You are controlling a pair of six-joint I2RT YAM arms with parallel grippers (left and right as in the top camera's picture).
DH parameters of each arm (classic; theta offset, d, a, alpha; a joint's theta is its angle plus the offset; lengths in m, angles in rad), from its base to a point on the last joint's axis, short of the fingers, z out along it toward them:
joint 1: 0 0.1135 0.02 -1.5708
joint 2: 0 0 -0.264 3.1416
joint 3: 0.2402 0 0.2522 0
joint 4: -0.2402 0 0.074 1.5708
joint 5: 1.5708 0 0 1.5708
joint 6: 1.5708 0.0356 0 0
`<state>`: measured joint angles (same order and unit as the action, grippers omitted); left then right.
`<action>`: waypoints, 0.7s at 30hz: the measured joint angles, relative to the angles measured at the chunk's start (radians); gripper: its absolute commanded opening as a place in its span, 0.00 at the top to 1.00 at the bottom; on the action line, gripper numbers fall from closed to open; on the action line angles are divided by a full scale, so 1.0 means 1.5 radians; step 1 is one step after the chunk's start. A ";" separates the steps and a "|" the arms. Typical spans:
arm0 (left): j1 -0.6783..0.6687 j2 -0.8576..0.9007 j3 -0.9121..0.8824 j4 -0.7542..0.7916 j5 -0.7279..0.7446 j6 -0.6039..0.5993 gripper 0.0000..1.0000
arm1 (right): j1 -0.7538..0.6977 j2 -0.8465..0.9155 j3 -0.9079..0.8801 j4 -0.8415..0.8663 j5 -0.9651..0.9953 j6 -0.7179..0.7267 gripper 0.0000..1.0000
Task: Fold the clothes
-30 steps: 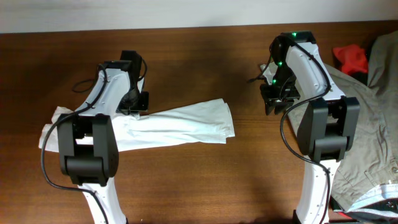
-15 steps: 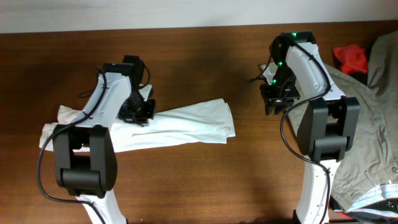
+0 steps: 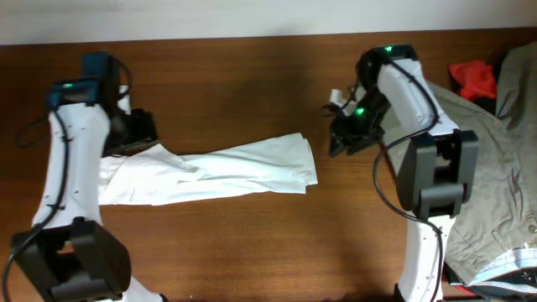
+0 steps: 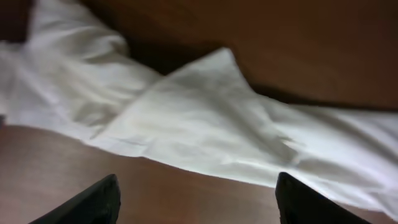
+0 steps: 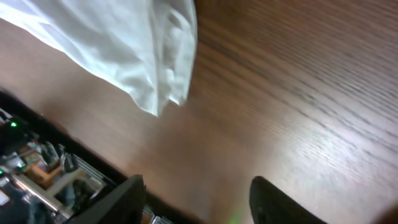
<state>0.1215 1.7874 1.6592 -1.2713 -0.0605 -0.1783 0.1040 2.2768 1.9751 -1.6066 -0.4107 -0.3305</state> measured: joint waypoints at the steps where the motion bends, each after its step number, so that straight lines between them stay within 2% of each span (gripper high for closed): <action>1: 0.035 0.000 0.000 0.000 0.003 -0.010 0.20 | 0.022 0.001 -0.028 0.030 -0.002 -0.003 0.41; 5: 0.133 0.000 0.001 0.002 0.036 -0.020 0.20 | 0.088 0.002 -0.134 0.174 -0.019 0.024 0.38; 6: 0.150 0.000 0.001 0.003 0.041 -0.020 0.20 | 0.105 0.001 -0.155 0.216 -0.022 0.037 0.35; 8: 0.165 0.000 0.001 0.002 0.048 -0.022 0.20 | 0.134 -0.011 -0.190 0.299 -0.037 0.082 0.35; 10: 0.166 0.000 0.001 0.002 0.051 -0.022 0.20 | 0.150 -0.022 -0.206 0.347 -0.045 0.106 0.47; 11: 0.166 0.000 0.001 0.002 0.051 -0.022 0.20 | 0.157 -0.027 -0.215 0.370 -0.045 0.120 0.59; 12: 0.166 0.000 0.001 0.002 0.053 -0.022 0.20 | 0.167 -0.030 -0.222 0.390 -0.045 0.132 0.81; 13: 0.166 0.000 0.001 0.002 0.053 -0.022 0.20 | 0.174 -0.030 -0.226 0.402 -0.043 0.140 0.92; 14: 0.166 0.000 0.001 0.002 0.053 -0.022 0.20 | 0.180 -0.026 -0.232 0.405 -0.043 0.149 0.96; 17: 0.166 0.000 0.001 0.001 0.053 -0.022 0.20 | 0.173 -0.024 -0.232 0.394 -0.029 0.207 0.96; 18: 0.166 0.000 0.001 -0.001 0.053 -0.022 0.20 | 0.154 -0.029 -0.231 0.373 0.002 0.247 0.96; 21: 0.166 0.000 0.001 -0.003 0.053 -0.022 0.20 | 0.083 -0.051 -0.231 0.345 0.117 0.277 0.96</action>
<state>0.3698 1.7874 1.6600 -1.2755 0.0196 -0.2108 0.2287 2.2009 1.6287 -1.0897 -0.2348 0.0853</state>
